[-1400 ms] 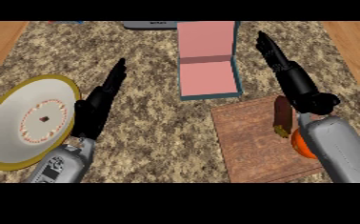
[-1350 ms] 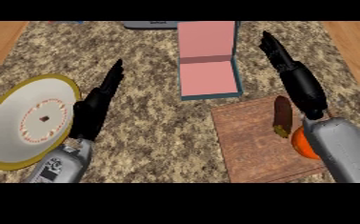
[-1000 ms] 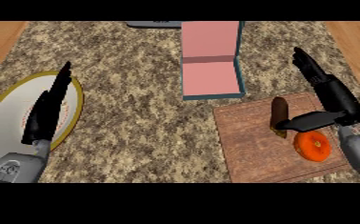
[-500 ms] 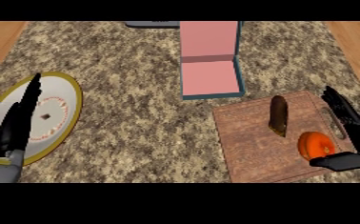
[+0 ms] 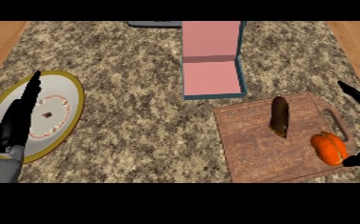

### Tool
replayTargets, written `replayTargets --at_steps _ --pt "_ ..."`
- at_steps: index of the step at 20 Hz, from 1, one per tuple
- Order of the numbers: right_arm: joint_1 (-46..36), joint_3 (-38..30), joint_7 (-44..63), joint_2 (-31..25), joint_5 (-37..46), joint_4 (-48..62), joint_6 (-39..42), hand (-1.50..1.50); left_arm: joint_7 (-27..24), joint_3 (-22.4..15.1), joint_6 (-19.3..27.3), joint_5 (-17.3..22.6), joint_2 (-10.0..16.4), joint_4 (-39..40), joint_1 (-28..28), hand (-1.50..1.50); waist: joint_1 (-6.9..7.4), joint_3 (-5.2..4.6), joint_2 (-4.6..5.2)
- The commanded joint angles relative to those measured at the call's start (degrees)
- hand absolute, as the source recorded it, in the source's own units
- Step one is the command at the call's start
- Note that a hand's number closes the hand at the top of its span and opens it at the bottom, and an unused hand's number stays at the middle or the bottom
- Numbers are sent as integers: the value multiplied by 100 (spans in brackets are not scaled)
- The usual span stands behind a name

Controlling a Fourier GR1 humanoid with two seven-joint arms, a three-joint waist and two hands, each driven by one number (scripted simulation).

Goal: Pick the sweet potato from the cutting board and place it in the cardboard box

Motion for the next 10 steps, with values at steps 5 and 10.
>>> replayTargets --at_steps 5,10 --pt "-1077 904 1508 -298 1201 -265 724 -150 5 -1 -44 -126 -61 -18 35 0 91 4 1" --pt "-1299 1104 2084 200 1518 -348 1213 -150 -327 394 -399 82 60 216 105 0 -4 6 -7"
